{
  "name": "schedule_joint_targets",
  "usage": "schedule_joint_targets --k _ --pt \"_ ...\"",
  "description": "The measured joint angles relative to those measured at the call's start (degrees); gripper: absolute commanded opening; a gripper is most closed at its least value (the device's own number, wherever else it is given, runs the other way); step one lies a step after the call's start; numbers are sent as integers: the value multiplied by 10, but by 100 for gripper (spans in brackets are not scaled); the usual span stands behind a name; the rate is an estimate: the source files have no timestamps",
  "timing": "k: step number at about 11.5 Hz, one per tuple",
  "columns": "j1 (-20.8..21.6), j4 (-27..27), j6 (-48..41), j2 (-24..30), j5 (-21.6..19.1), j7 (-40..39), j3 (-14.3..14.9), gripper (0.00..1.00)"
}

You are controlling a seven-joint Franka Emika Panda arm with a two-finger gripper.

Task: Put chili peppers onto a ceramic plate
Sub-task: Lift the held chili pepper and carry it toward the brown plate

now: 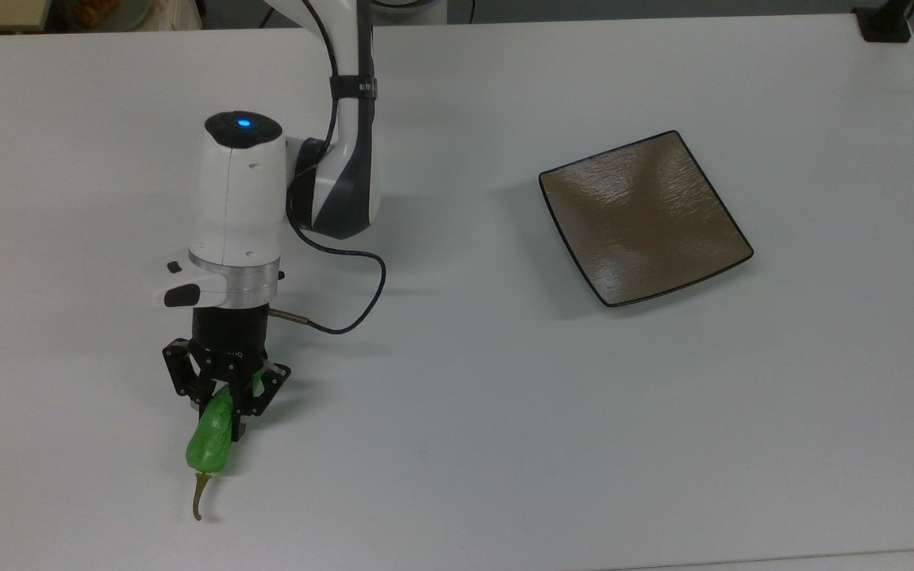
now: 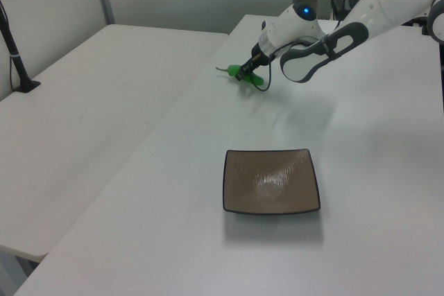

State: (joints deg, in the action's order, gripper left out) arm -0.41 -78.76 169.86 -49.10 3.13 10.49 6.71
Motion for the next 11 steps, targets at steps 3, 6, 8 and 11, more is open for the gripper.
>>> schedule_joint_targets --k 3,6,8,11 --pt "1 -29 -2 41 0 0 -2 25" --pt "14 -65 -110 96 1 0 -4 25" --pt "28 -71 -188 128 1 0 -10 25" --pt "32 -72 -336 195 -1 0 -39 25"
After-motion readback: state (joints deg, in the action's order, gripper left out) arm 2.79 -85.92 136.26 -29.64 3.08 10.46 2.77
